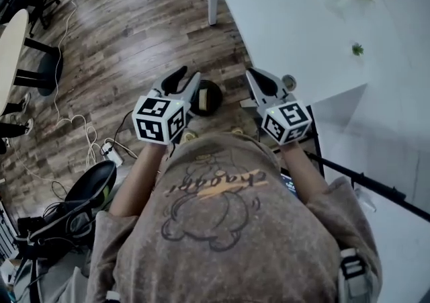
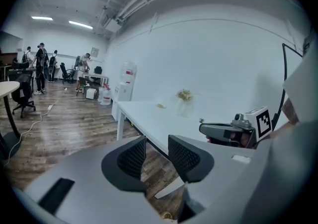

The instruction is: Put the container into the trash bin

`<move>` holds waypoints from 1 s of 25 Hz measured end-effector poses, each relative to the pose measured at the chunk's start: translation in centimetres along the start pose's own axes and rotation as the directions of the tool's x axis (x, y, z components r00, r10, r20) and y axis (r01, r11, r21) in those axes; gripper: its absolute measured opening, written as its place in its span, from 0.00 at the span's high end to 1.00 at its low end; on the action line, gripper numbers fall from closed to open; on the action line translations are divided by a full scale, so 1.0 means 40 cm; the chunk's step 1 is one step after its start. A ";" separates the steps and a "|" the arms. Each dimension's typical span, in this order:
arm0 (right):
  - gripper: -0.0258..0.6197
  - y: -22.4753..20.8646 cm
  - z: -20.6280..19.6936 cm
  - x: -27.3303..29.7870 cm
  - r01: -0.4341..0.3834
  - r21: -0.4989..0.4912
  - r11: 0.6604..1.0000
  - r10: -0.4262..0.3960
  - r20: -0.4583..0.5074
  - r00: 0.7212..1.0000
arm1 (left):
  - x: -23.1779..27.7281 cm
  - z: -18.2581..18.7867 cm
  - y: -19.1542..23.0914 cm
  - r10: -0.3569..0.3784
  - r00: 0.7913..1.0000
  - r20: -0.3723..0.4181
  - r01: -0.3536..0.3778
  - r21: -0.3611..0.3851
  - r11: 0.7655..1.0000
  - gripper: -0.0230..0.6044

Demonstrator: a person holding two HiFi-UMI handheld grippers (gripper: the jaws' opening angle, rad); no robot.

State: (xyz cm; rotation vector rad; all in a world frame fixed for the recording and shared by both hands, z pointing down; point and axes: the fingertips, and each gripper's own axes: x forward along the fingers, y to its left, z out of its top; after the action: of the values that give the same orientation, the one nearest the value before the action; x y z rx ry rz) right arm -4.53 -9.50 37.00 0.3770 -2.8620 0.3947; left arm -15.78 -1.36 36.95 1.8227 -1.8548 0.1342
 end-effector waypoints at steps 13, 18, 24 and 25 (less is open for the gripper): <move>0.97 0.024 0.054 -0.068 0.038 -0.030 0.999 -0.035 0.091 0.995 | -0.081 0.062 -0.042 -0.029 0.974 0.226 0.027 0.010 1.000 0.77; 0.97 0.019 0.045 -0.079 0.055 -0.030 0.998 -0.051 0.117 0.992 | -0.108 0.071 -0.018 -0.016 0.954 0.299 0.013 0.010 1.000 0.88; 0.97 0.002 0.041 -0.083 0.090 -0.039 0.995 -0.084 0.132 0.988 | -0.125 0.068 0.031 0.025 0.946 0.323 -0.033 0.020 0.999 0.96; 0.97 -0.001 0.038 -0.082 0.095 -0.042 0.995 -0.089 0.133 0.987 | -0.125 0.065 0.040 0.032 0.945 0.325 -0.041 0.021 0.999 0.96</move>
State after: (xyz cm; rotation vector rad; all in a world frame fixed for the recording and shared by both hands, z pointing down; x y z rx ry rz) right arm -1.72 -9.27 34.75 0.5427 -2.9603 0.2936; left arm -18.32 2.17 33.05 1.9216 -2.1190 -0.1377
